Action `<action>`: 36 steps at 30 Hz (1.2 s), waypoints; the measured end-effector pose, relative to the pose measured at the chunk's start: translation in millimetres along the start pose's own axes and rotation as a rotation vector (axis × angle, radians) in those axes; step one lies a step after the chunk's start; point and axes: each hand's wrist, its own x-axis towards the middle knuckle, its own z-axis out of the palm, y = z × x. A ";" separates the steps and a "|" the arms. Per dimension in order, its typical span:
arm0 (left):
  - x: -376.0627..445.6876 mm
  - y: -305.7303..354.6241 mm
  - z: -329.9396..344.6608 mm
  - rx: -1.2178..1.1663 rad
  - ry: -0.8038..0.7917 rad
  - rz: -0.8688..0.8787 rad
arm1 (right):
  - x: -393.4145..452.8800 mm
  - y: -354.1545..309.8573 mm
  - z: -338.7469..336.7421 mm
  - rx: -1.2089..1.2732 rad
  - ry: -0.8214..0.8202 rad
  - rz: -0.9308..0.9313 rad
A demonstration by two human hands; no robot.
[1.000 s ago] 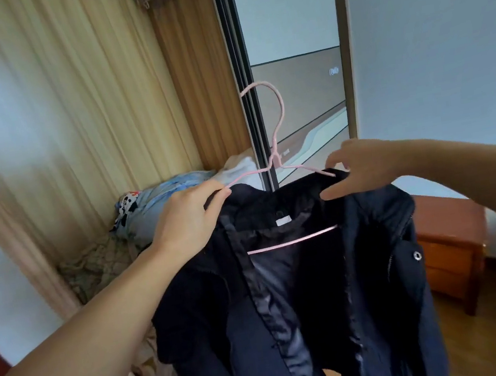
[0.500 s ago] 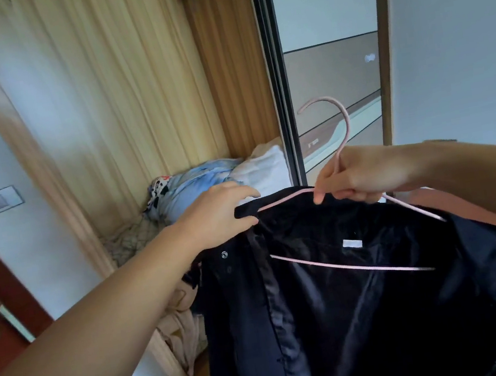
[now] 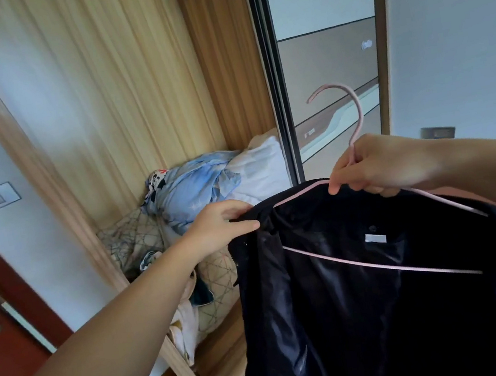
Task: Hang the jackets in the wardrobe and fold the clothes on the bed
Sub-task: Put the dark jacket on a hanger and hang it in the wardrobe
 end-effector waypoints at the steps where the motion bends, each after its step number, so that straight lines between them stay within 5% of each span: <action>1: 2.1 -0.7 3.7 -0.006 0.042 0.006 | -1.4 2.7 -1.5 0.010 0.006 0.010; 6: 13.4 9.5 22.0 0.313 0.206 0.101 | -7.7 15.1 -9.0 0.038 0.039 0.042; 10: 31.5 52.7 21.4 0.222 0.316 0.182 | -12.3 24.2 -14.2 0.013 0.045 0.089; 15: 53.7 104.1 18.2 0.257 0.326 0.318 | -10.0 30.1 -6.3 0.043 0.087 0.144; 20: 37.4 69.1 25.5 0.489 0.302 0.506 | -7.0 31.7 -13.8 0.150 0.233 0.143; 23: 26.5 44.8 35.6 0.688 0.246 0.460 | -7.1 30.8 -14.7 0.171 0.245 0.128; 29: 41.5 69.5 32.9 0.685 0.563 0.453 | 1.4 23.7 1.4 0.105 0.183 0.122; 32: 30.2 59.7 56.2 0.789 0.399 0.477 | 9.1 19.0 0.6 0.222 0.231 0.117; 36: 30.7 45.0 62.8 0.823 0.154 0.260 | 9.4 15.7 2.7 0.279 0.191 0.138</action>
